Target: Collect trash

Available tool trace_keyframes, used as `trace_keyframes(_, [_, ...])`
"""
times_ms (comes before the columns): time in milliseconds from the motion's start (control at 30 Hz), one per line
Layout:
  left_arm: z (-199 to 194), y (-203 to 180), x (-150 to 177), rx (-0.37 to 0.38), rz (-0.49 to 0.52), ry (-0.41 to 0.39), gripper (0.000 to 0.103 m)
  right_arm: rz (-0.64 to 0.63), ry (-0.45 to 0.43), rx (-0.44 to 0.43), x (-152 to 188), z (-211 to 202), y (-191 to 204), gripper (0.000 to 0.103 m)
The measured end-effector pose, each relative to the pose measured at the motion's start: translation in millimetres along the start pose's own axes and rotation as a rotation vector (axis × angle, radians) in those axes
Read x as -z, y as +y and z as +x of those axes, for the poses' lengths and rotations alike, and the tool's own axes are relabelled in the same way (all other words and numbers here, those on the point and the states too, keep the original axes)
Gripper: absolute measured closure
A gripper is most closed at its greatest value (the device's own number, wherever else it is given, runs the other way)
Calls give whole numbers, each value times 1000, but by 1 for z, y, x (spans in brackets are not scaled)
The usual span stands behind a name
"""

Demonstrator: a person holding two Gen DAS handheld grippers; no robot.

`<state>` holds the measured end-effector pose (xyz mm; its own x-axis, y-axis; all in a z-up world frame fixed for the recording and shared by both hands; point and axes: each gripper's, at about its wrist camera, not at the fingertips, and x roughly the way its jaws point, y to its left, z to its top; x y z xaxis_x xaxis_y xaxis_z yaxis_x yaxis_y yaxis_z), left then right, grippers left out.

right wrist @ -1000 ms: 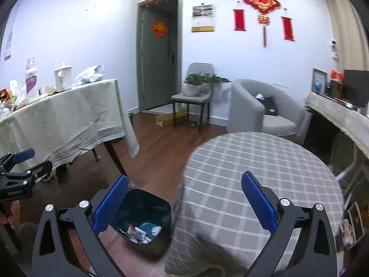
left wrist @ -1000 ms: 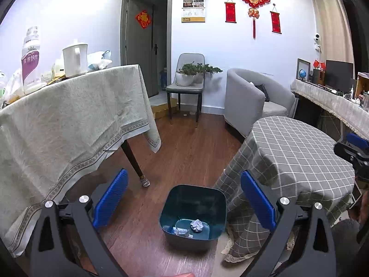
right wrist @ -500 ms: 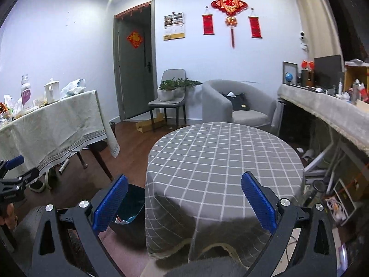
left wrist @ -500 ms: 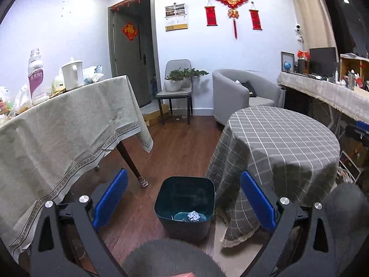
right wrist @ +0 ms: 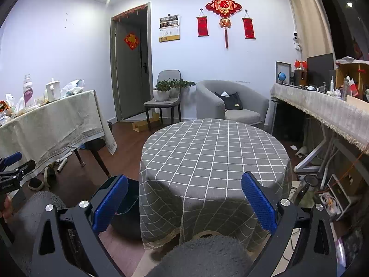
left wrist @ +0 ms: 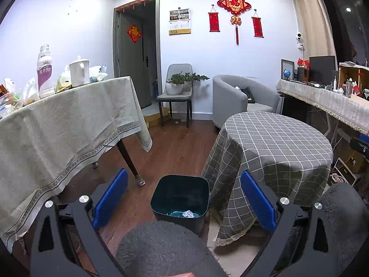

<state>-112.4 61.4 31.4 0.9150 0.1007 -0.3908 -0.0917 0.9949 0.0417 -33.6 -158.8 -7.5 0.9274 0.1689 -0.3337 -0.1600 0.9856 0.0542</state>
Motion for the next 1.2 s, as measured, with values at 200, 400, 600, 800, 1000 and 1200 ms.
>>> trace_keyframes(200, [-3, -6, 8, 7, 13, 4, 3, -9, 2, -28, 9, -1, 3, 4])
trace_keyframes(400, [1, -3, 10, 11, -9, 10, 3, -23, 12, -36, 11, 1, 6, 4])
trace_keyframes(600, [2, -2, 11, 8, -17, 18, 3, -33, 18, -28, 12, 0, 4, 4])
trace_keyframes(800, [2, -4, 11, 2, -10, 13, 3, -31, 17, -48, 12, 0, 5, 4])
trace_keyframes(1000, [0, -4, 11, 3, -14, 9, 3, -37, 21, -57, 12, 1, 6, 3])
trace_keyframes(1200, [0, -5, 11, 3, -11, 6, 3, -38, 21, -57, 13, 2, 7, 3])
